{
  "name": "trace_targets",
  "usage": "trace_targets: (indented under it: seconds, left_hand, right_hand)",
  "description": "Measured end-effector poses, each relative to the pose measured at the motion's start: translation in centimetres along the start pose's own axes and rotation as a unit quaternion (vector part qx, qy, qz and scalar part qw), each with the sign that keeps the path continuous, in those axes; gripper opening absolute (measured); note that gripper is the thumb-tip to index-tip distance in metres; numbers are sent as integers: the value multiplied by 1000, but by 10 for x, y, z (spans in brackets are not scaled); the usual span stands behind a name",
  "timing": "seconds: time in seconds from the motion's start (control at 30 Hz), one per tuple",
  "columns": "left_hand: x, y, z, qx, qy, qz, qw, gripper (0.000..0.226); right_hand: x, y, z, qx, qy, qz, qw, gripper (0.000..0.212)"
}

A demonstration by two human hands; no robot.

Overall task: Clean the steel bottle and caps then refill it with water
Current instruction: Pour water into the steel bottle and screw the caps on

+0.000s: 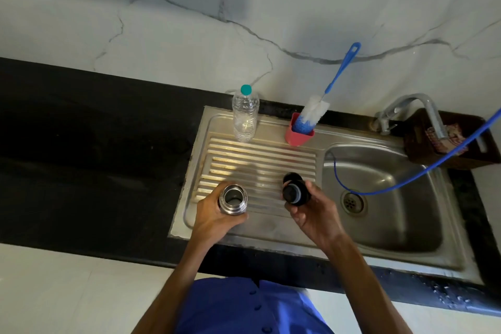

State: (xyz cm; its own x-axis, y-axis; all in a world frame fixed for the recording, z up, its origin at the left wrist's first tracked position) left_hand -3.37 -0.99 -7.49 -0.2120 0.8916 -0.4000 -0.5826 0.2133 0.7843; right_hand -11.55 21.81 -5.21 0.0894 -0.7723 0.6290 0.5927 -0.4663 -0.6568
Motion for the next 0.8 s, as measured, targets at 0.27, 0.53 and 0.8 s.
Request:
trace_targets:
  seconds: [0.27,0.53,0.8]
  left_hand:
    - [11,1,5,27,-18,5,999,73]
    - [30,26,17,74,-47,-23,996,77]
    - [38,44,31,99,-50,-64,992,73]
  right_hand:
    - [-98,-107,38,-87,209,745,627,45]
    - [-18,-104,67,-153,75,486,857,38]
    - [82,-53,69,-283,-136,568,761,54]
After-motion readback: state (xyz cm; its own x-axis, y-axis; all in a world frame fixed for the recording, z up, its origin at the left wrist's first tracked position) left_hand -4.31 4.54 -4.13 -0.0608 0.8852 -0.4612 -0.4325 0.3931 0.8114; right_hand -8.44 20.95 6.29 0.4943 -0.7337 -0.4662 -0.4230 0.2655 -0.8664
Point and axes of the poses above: each hand's wrist, its own z-axis away from the middle knuckle, its own x-axis out of the palm, y = z × x, the point moved 7 cm from there along -z, towards the middle knuckle, and after that the axes turned 11 degrees about -x, right-handed, at the moved point
